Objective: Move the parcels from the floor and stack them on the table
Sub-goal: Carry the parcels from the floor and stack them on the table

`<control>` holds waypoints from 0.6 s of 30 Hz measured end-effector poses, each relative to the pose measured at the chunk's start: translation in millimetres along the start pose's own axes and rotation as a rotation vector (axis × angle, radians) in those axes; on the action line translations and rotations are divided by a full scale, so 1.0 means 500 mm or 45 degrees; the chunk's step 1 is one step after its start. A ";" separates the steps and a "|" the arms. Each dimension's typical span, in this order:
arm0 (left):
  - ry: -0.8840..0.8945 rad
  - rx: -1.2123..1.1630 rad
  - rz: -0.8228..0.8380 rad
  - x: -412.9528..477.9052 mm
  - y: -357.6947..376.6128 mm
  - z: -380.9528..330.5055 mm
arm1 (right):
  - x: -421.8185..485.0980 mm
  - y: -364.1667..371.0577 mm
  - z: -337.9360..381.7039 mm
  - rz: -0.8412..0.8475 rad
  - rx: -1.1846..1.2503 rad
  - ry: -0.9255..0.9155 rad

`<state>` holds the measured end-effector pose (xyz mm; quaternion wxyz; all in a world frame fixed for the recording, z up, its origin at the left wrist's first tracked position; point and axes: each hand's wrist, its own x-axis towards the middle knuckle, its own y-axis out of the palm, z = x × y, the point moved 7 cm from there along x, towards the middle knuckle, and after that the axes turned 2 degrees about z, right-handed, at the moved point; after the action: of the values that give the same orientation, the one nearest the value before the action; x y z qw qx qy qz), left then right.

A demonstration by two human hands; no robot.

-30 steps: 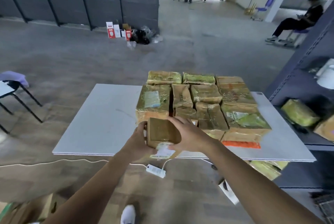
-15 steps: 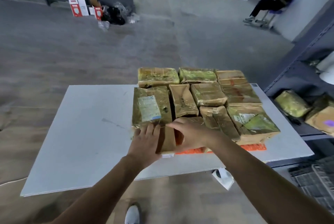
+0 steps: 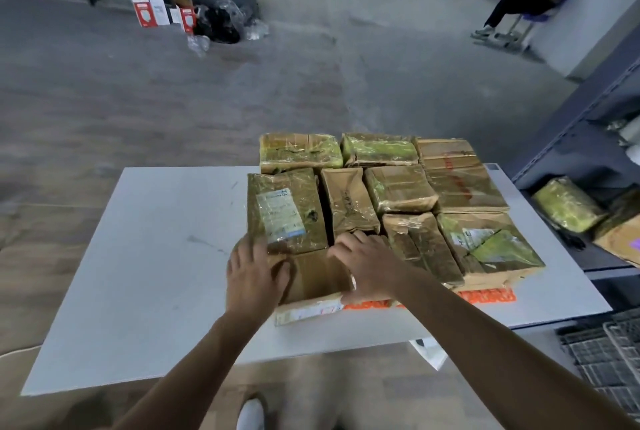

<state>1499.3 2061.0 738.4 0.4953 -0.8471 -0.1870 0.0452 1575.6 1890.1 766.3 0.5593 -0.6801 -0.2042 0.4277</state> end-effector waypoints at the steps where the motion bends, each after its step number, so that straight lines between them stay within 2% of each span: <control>1: -0.148 -0.133 0.036 0.003 0.006 0.022 | -0.001 0.002 0.000 -0.017 0.006 -0.002; 4: -0.472 -0.628 0.214 0.011 0.027 0.060 | -0.004 0.008 -0.003 -0.061 0.005 -0.007; 6: -0.565 -0.787 0.302 0.018 0.033 0.065 | -0.005 0.010 -0.006 -0.085 0.025 -0.010; 11: -0.594 -0.755 0.452 0.013 0.054 0.035 | -0.007 0.014 -0.009 -0.100 0.085 -0.007; 18: -0.669 -0.895 0.396 0.032 0.049 0.046 | -0.009 0.020 -0.016 -0.108 0.102 0.005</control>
<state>1514.5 2075.1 707.4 0.1014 -0.9414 -0.1810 0.2660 1577.7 1879.0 758.6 0.6042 -0.6488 -0.2145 0.4099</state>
